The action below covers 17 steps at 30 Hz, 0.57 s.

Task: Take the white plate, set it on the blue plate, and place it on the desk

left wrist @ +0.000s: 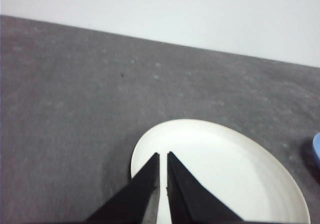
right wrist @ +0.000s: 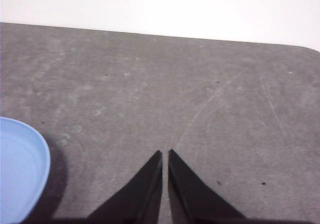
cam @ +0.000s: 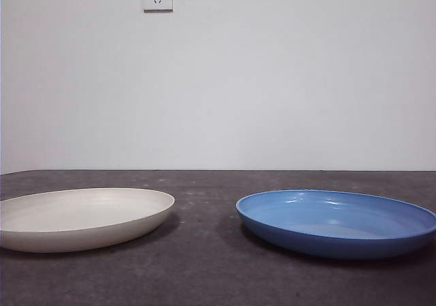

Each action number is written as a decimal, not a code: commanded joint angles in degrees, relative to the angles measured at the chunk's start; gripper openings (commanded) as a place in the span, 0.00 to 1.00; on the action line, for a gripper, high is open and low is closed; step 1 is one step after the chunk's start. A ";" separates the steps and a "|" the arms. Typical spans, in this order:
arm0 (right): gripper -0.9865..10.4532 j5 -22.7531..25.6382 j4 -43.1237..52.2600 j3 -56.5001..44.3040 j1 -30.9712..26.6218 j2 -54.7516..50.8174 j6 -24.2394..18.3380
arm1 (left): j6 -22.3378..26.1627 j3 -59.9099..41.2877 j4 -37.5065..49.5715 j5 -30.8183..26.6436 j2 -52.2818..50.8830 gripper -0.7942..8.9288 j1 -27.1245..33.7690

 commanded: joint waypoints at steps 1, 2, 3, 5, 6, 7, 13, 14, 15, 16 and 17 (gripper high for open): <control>0.10 -0.44 1.05 -0.28 -0.04 -0.15 2.43 | 0.00 -1.16 1.88 0.00 -0.09 0.11 0.11; 0.10 -0.83 1.05 -0.28 -0.04 -0.15 4.22 | -0.04 -1.16 1.99 0.02 -0.09 0.11 0.11; 0.10 -1.09 0.90 -0.28 0.00 -0.15 6.78 | -0.20 -1.16 2.05 0.02 -0.09 0.10 0.11; 0.10 -2.89 1.03 -0.28 -0.02 -0.15 9.60 | -1.46 -1.16 1.88 0.00 -0.09 0.10 0.11; 0.10 -4.20 1.57 -0.28 -0.02 -0.15 10.62 | -2.08 -1.16 1.88 0.00 -0.07 0.10 0.11; 0.10 -5.35 1.92 -0.09 -0.02 -0.15 12.24 | -2.93 -1.14 1.95 0.02 0.02 0.10 0.09; 0.10 -5.66 1.75 3.89 -0.02 0.85 19.78 | -9.77 1.75 1.95 0.00 0.72 0.10 -0.42; 0.10 -5.64 1.75 4.85 -0.02 1.36 20.52 | -10.64 2.69 1.92 -0.09 1.09 0.10 -0.59; 0.10 -5.68 1.75 6.08 -0.02 2.12 21.05 | -11.08 3.56 1.92 -0.13 1.46 0.10 -0.72; 0.10 -5.73 1.49 7.50 -0.02 3.06 21.51 | -11.67 4.76 1.92 -0.28 2.08 0.10 -0.81; 0.10 -5.88 1.18 8.98 0.00 4.15 22.27 | -12.37 6.14 1.95 -0.50 2.89 0.10 -0.83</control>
